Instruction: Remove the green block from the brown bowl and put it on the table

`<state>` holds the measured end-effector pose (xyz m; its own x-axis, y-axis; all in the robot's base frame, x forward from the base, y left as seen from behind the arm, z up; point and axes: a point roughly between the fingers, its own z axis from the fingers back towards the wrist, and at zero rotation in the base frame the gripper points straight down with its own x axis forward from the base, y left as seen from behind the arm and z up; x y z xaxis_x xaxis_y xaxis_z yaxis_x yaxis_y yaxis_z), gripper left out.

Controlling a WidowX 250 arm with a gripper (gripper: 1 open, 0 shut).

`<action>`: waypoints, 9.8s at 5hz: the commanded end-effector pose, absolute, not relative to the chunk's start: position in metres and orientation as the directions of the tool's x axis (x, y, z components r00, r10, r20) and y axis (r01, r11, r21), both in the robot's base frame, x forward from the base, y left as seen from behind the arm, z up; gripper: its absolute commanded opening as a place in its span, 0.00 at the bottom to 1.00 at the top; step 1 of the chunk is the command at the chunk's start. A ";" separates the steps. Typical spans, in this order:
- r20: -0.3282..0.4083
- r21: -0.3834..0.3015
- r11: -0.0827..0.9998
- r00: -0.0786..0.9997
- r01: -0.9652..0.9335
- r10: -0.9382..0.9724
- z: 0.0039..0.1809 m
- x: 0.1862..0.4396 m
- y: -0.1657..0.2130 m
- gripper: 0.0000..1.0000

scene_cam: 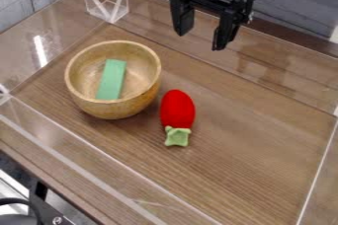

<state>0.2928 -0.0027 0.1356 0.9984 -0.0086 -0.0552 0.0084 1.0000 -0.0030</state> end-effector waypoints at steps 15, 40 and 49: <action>0.006 -0.047 0.931 0.931 -0.363 0.364 0.043 0.264 0.133 1.00; 0.066 -0.199 0.936 0.949 -0.291 0.309 0.096 0.307 0.107 0.00; 0.019 0.065 0.997 0.999 0.046 -0.047 0.074 0.279 -0.103 0.00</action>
